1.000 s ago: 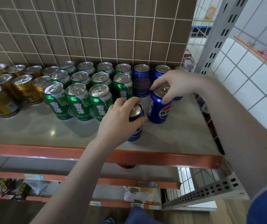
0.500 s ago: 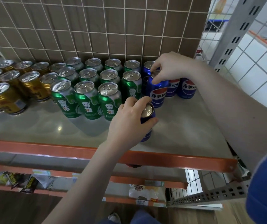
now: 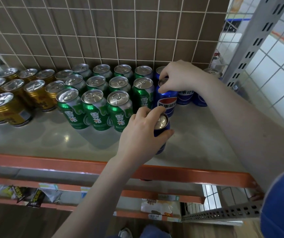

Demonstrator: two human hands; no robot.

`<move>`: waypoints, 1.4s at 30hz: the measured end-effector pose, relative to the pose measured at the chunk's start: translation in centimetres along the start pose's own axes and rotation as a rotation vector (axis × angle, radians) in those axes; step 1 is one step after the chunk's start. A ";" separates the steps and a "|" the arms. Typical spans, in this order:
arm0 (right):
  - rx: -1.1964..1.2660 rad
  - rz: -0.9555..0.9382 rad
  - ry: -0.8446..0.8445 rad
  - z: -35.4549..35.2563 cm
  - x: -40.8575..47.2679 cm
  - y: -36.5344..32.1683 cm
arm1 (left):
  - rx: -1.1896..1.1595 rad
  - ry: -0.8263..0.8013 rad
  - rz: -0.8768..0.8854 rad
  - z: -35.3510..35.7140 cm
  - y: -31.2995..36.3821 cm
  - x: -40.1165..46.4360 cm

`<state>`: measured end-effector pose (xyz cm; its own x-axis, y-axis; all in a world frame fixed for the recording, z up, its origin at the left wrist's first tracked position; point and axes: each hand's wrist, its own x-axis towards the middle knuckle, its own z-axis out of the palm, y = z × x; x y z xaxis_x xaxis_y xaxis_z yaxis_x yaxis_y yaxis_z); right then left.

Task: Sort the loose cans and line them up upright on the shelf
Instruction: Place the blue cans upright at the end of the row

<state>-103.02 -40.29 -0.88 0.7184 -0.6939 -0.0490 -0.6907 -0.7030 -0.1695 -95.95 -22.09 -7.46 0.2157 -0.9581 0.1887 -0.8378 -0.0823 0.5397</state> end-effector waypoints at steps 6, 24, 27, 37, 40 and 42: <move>-0.055 0.011 0.017 0.5 0.0 -0.2 | -0.004 0.003 0.010 -0.1 -0.1 0.0; 0.009 0.361 0.216 10.2 -13.4 3.5 | -0.429 0.156 -0.129 2.6 -1.6 -1.9; 0.084 0.382 0.260 13.1 -15.5 4.0 | -0.497 0.153 -0.155 3.5 -2.2 -2.0; 0.156 0.439 0.332 14.4 -17.0 4.4 | -0.583 0.080 -0.235 5.6 -4.5 -2.0; 0.182 0.446 0.324 14.2 -17.1 4.3 | -0.590 0.072 -0.213 5.5 -4.7 -1.9; 0.183 0.464 0.284 14.1 -17.2 4.4 | -0.579 0.063 -0.169 5.4 -4.5 -1.9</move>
<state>-117.18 -29.26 -14.64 0.2756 -0.9557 0.1032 -0.8844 -0.2942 -0.3624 -95.28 -21.42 -14.68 0.3659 -0.9253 0.0997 -0.3841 -0.0525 0.9218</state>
